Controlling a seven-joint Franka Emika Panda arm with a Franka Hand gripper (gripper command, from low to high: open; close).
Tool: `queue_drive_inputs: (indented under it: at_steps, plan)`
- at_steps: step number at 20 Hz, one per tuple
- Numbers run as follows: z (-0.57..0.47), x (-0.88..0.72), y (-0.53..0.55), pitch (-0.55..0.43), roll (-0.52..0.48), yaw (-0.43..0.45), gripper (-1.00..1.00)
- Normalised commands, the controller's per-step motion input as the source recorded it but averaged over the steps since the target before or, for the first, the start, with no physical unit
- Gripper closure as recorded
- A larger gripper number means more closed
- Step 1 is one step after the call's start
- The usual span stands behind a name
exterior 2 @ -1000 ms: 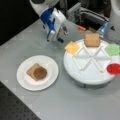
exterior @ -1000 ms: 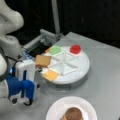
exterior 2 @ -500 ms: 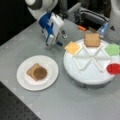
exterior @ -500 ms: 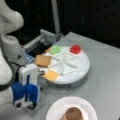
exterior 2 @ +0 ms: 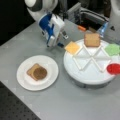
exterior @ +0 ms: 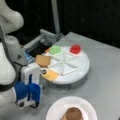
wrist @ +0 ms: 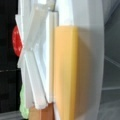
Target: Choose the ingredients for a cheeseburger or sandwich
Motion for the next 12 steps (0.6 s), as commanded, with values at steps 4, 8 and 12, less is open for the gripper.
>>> queue_drive_inputs:
  at_steps: [4, 8, 12]
  plan:
    - [-0.01, 0.16, 0.03, -0.068, 0.181, 0.056, -1.00]
    - [0.02, 0.15, 0.04, -0.046, 0.161, 0.016, -1.00]
    - [0.02, 0.14, 0.04, -0.039, 0.146, -0.018, -1.00]
